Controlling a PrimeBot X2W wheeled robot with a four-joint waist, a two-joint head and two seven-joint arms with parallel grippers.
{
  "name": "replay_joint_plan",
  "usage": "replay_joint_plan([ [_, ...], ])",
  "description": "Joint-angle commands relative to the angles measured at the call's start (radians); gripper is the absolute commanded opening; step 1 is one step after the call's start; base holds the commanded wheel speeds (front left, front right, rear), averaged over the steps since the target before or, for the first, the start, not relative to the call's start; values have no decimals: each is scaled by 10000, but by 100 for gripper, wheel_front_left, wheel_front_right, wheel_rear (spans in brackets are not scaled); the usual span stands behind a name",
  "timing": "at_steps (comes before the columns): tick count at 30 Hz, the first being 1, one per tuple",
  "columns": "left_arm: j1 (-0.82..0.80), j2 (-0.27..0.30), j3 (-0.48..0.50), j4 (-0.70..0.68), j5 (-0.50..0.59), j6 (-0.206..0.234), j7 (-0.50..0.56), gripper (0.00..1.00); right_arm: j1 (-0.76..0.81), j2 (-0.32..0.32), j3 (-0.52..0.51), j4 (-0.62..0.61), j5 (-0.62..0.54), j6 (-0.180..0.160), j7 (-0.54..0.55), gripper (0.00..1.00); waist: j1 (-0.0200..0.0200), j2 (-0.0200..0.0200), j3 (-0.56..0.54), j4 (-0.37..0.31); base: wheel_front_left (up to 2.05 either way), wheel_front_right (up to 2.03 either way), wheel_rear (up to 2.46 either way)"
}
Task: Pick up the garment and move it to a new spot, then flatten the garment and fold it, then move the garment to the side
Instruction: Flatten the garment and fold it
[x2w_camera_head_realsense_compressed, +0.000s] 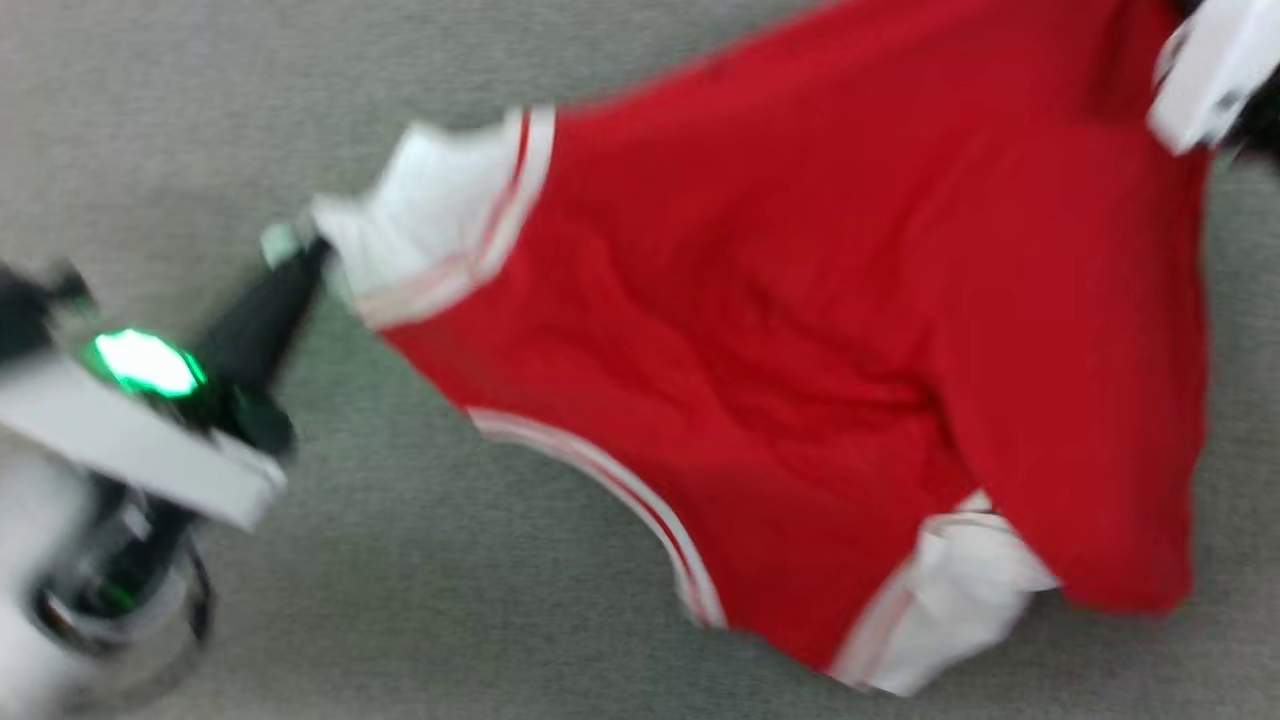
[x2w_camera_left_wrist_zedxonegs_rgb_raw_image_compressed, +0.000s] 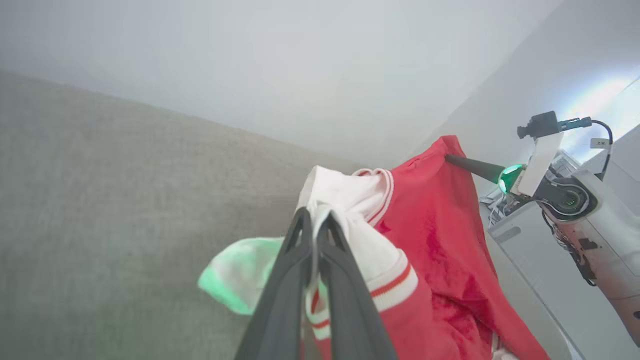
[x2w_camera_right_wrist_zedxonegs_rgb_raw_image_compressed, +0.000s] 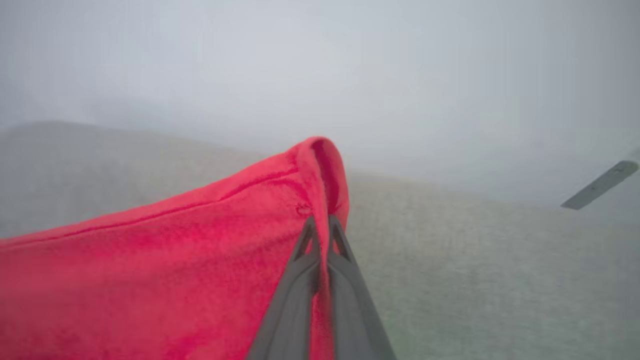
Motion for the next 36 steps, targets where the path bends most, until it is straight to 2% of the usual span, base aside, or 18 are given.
replay_joint_plan([
  [1,-590,194,91,50,-345,19,145,0,-302,229,-395,80,-229,-16,-174,0,0,0,118,-398,0,0,0],
  [6,-3334,578,344,990,-1169,19,1409,0,-1677,1022,-2176,498,-1560,-19,-957,0,0,0,516,-1005,0,0,0],
  [7,-3963,555,361,1296,-1170,21,1671,0,-2003,1229,-2598,578,-1832,-19,-1144,0,0,0,583,-1084,0,0,0],
  [8,-3963,555,361,1296,-1170,21,1671,0,-2003,1229,-2598,578,-1832,-19,-1144,0,0,0,583,-1084,0,0,0],
  [12,-6526,149,465,2642,-1263,22,2529,0,-3378,1854,-4093,742,-2976,-26,-2026,0,0,0,771,-1340,0,0,0],
  [16,-8768,-245,817,3916,-1231,25,2520,0,-4703,2330,-5499,970,-3279,-33,-3157,0,0,0,783,-1610,0,0,0],
  [19,-9895,-481,1027,4606,-1227,33,2251,0,-5282,2449,-5988,1306,-3631,-53,-3898,0,0,0,719,-1699,0,0,0],
  [21,-10248,-565,996,4879,-1245,33,2172,0,-5439,2479,-5933,1648,-3685,-53,-4097,0,0,0,660,-1714,0,0,0],
  [24,-9905,-626,666,4748,-1313,31,2244,0,-5177,2498,-5657,2155,-3519,-50,-4230,0,0,0,610,-1685,0,0,0],
  [28,-8447,-407,519,4382,-1871,24,1892,0,-4381,2518,-5113,2688,-3305,-39,-4263,0,0,0,560,-1641,0,0,0],
  [32,-6177,-451,671,3617,-2598,22,1166,0,-3018,2496,-4372,2682,-2819,-28,-4091,0,0,0,497,-1444,0,0,0],
  [36,-3899,-541,782,2680,-2901,18,506,0,-1533,2361,-3560,2103,-2030,-27,-3676,0,0,0,458,-1298,0,0,0],
])
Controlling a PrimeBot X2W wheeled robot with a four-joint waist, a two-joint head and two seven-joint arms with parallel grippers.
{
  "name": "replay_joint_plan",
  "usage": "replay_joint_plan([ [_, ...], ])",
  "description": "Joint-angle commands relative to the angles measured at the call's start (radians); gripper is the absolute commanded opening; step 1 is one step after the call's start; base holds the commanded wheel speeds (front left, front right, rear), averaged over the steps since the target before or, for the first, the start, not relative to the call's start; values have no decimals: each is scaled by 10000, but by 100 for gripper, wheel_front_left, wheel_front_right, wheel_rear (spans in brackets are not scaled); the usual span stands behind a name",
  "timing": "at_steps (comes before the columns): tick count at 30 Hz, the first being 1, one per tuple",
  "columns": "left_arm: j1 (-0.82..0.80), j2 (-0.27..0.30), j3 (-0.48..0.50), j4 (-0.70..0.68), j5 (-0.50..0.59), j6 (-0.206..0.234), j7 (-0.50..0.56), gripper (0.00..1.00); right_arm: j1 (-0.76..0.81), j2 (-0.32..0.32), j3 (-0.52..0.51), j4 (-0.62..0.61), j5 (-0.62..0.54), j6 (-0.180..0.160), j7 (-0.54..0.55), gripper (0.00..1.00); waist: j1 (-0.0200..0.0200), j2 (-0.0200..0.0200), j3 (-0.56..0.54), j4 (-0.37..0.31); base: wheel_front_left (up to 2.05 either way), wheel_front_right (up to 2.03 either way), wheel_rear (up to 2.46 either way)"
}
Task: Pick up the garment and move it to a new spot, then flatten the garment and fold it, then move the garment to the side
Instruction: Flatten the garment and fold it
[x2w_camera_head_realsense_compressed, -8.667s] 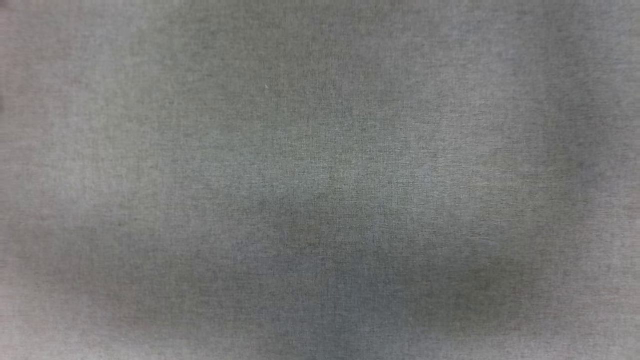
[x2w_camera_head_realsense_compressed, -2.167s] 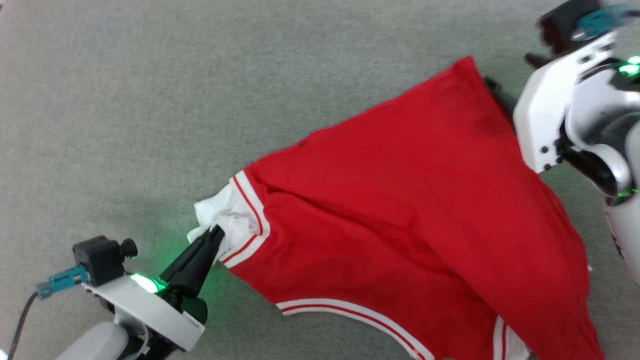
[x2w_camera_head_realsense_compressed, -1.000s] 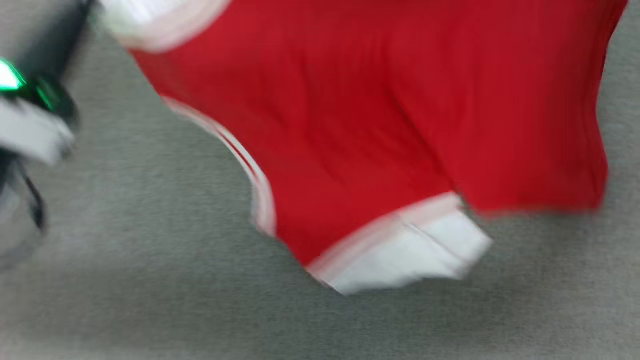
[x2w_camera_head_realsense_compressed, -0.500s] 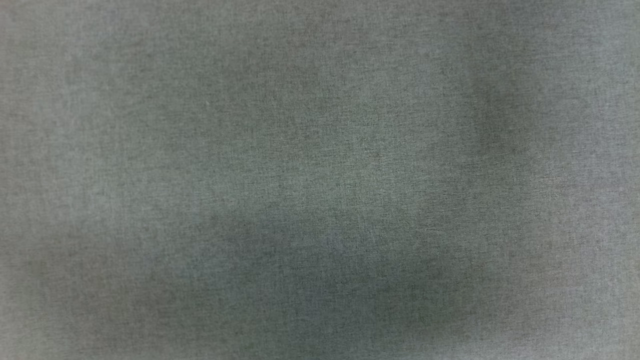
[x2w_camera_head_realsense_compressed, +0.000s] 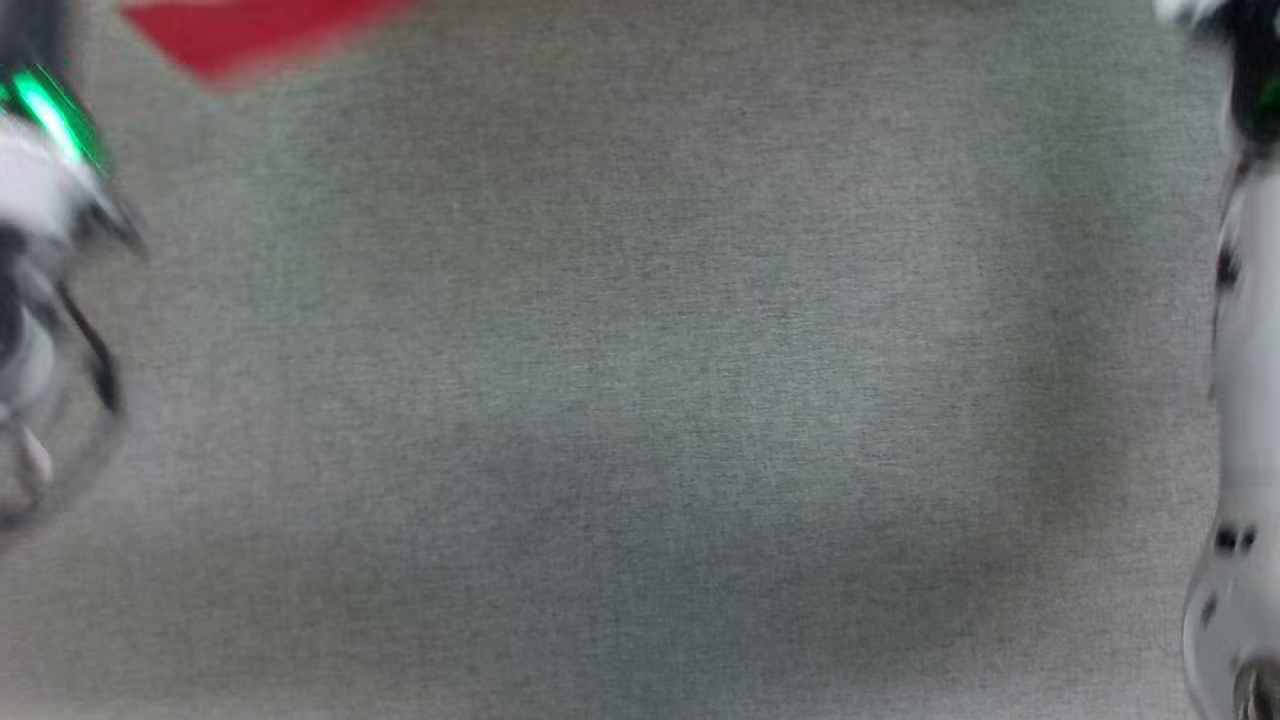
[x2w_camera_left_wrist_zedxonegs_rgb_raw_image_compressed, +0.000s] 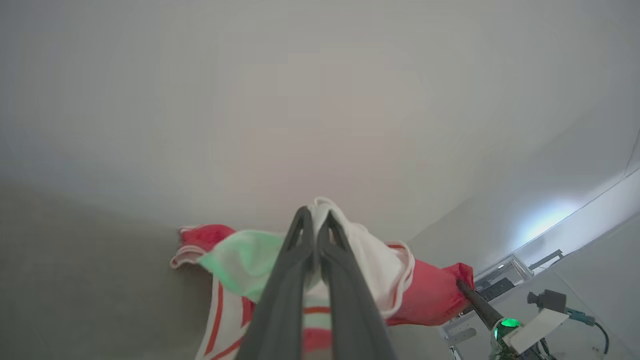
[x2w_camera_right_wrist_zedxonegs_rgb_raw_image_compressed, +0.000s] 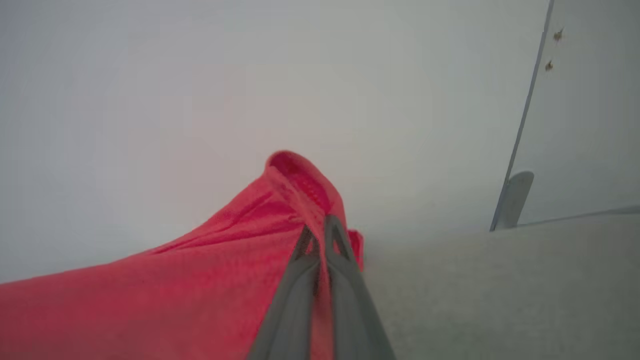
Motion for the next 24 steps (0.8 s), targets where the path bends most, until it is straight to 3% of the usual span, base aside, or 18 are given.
replay_joint_plan([
  [1,809,-45,100,-384,-46,16,-237,0,688,-233,299,-403,334,-37,181,0,0,0,-74,126,0,0,0],
  [10,4779,-14,15,-2391,905,16,-786,0,4963,-803,1219,-3866,1997,-29,1903,0,0,0,-597,375,0,0,0],
  [18,7492,-151,719,-3649,1813,16,-863,0,8494,-708,537,-7385,2697,-29,3475,0,0,0,-965,488,0,0,0],
  [24,9377,-571,1692,-4360,2314,16,-868,0,10844,-490,1,-9577,2855,-29,4396,0,0,0,-1140,497,0,0,0],
])
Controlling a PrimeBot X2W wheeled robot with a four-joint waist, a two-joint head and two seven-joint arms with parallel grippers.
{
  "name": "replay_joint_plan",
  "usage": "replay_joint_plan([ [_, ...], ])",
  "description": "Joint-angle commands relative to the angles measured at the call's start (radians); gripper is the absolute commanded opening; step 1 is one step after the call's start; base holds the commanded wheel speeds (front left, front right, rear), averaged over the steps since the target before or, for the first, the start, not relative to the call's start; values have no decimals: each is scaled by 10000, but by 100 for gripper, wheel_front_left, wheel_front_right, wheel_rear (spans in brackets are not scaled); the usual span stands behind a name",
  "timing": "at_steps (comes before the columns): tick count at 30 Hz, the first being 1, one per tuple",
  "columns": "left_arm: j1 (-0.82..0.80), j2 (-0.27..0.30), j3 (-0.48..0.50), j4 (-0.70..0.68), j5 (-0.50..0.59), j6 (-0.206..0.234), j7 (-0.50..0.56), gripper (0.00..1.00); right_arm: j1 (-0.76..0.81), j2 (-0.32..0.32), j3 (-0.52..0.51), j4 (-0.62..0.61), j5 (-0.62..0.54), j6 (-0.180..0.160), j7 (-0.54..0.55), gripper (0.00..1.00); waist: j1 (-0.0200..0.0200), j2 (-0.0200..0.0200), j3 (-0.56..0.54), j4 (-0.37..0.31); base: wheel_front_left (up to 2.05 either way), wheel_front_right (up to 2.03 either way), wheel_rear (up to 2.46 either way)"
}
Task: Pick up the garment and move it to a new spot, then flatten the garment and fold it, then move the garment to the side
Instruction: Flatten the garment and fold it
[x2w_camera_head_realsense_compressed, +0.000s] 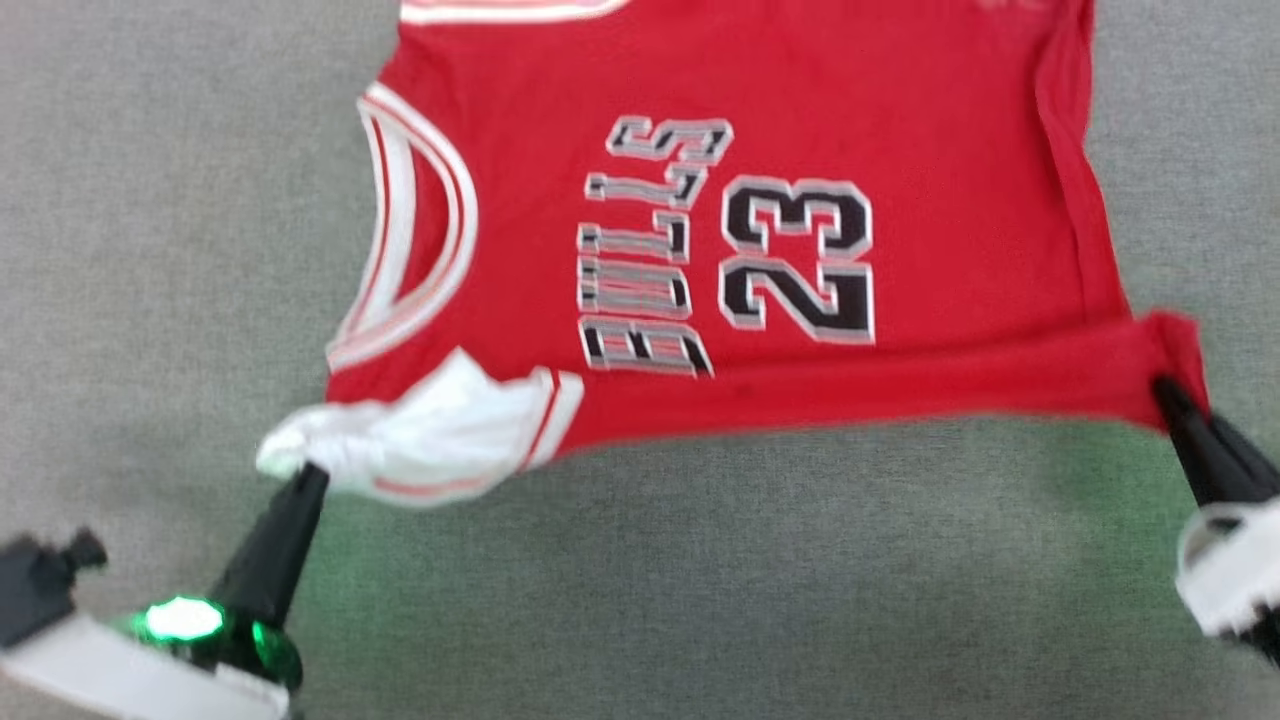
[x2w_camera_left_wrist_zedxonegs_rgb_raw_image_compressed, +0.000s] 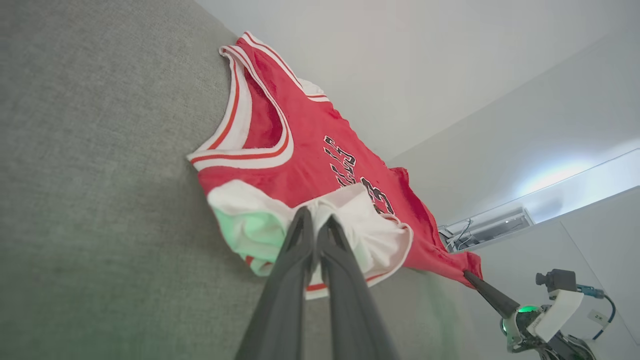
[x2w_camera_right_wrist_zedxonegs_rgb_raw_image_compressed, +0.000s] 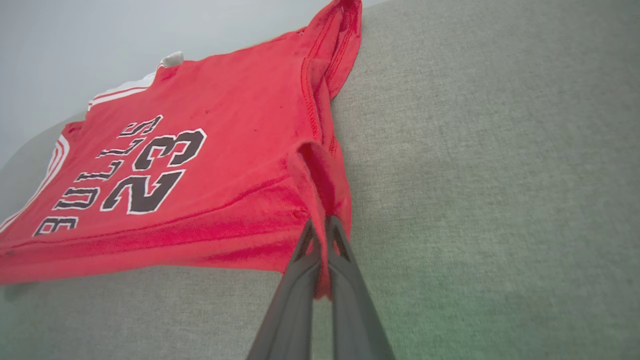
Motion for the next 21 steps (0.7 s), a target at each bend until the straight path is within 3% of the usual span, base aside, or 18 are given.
replay_joint_plan([
  [1,618,-173,311,-297,173,16,-36,0,614,54,-178,-532,154,-17,181,0,0,-1,-60,-45,0,0,0],
  [6,1790,-241,801,-858,675,16,-37,0,1765,229,-477,-1622,339,-17,497,0,0,-1,-79,-72,0,0,0],
  [10,1701,-11,826,-1253,976,16,-38,0,1981,318,-531,-1976,414,-17,599,0,0,-1,-56,-86,0,0,0],
  [21,-1863,1352,-527,-821,467,16,435,0,-171,371,-369,-822,-82,-18,642,0,0,-1,298,-284,0,0,0],
])
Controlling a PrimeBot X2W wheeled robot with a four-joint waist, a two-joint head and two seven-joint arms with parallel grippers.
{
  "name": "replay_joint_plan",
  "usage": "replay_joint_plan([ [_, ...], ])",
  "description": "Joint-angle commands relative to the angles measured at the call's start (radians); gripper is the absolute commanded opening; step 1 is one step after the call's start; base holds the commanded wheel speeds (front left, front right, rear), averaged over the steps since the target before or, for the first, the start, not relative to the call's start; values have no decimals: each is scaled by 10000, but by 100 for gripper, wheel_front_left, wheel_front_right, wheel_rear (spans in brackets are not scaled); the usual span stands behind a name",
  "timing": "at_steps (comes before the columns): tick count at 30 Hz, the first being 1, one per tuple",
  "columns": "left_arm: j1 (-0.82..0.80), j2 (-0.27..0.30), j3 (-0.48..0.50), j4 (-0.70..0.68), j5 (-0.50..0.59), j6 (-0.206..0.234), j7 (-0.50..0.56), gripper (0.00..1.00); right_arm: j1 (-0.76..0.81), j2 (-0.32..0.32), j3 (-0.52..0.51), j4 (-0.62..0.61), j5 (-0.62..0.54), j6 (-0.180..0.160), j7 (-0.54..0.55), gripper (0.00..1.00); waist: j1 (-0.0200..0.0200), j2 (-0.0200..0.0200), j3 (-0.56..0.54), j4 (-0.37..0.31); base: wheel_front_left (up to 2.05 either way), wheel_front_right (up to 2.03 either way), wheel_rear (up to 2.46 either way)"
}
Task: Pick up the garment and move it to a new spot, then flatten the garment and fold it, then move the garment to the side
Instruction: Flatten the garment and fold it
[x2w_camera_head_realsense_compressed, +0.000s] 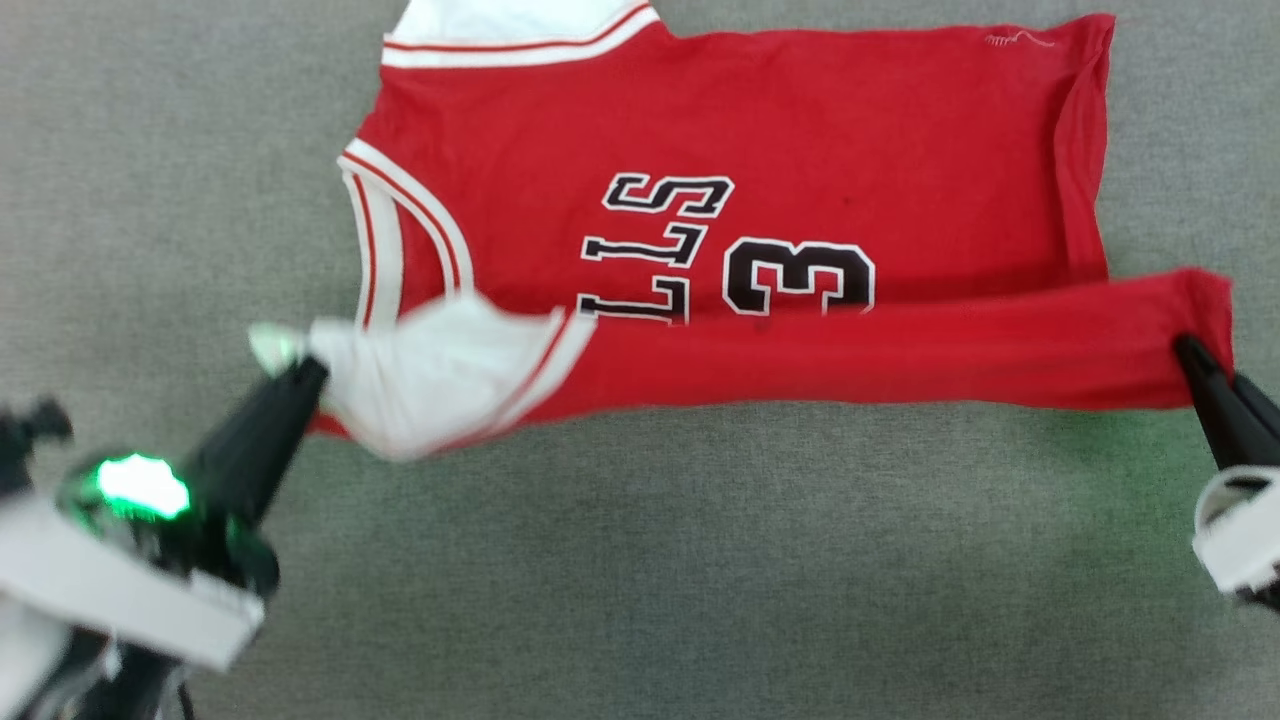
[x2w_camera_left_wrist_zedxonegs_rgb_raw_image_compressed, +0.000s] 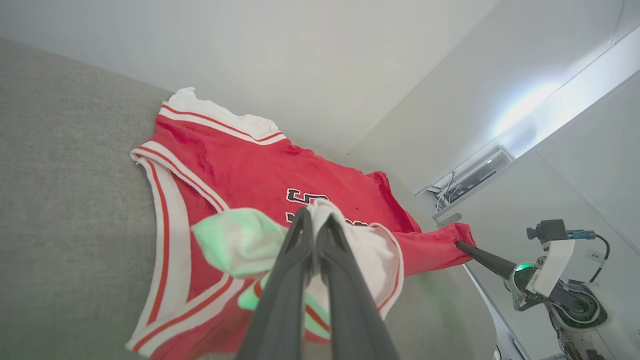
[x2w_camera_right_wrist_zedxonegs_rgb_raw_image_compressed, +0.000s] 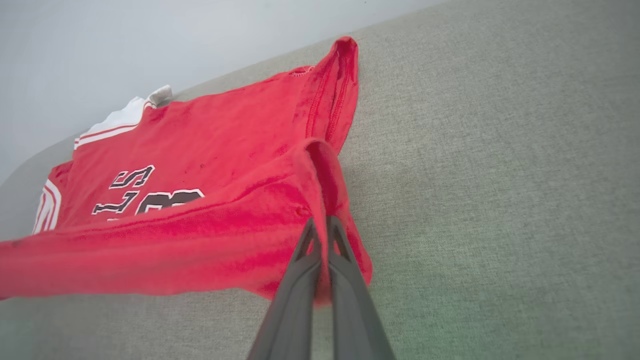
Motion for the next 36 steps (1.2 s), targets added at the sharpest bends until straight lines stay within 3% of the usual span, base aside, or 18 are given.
replay_joint_plan([
  [1,-924,30,-226,266,-404,16,187,0,-456,35,15,328,-137,-18,-41,0,0,0,224,-68,0,0,0],
  [6,-2298,-3,-702,1191,-1055,16,707,0,-1148,77,152,962,-411,-18,-206,0,0,0,544,-162,0,0,0],
  [17,-4470,-354,-2365,4478,-868,17,1017,0,-1893,191,903,2641,-819,-18,-1119,0,0,0,1302,-386,0,0,0],
  [18,-4526,-394,-2498,4725,-873,19,948,2,-1886,195,950,2742,-805,-18,-1203,0,0,0,1302,-404,0,0,0],
  [19,-4574,-389,-2634,4916,-808,20,876,11,-1927,200,1016,2827,-783,-18,-1296,0,0,0,1295,-421,0,0,0],
  [20,-4574,-389,-2634,4916,-808,20,876,11,-1927,200,1016,2827,-783,-18,-1296,0,0,0,1295,-421,0,0,0],
  [21,-4622,-364,-2789,5069,-726,22,809,26,-1959,204,1097,2897,-767,-18,-1397,0,0,0,1275,-434,0,0,0],
  [22,-4685,-354,-2945,5174,-653,20,717,77,-1969,206,1181,2945,-762,-18,-1488,0,0,0,1227,-428,0,0,0],
  [23,-4772,-333,-3078,5222,-648,20,657,100,-1969,207,1212,2971,-774,-18,-1582,2,0,0,1177,-415,0,0,0],
  [25,-4964,-160,-3330,5207,-507,21,507,100,-1916,186,1269,2989,-839,-18,-1674,43,0,0,1044,-375,0,0,0],
  [26,-5090,-58,-3442,5142,-453,21,440,100,-1877,135,1312,2946,-880,-18,-1716,100,0,0,964,-344,0,0,0],
  [33,-5826,1333,-3983,4479,-291,16,425,100,-1579,8,1204,2393,-1051,-16,-1883,100,0,0,361,-86,0,0,0],
  [36,-6007,2067,-4335,4061,-381,16,1245,100,-1497,-15,1086,2167,-1053,-18,-1841,100,0,0,197,-6,0,0,0],
])
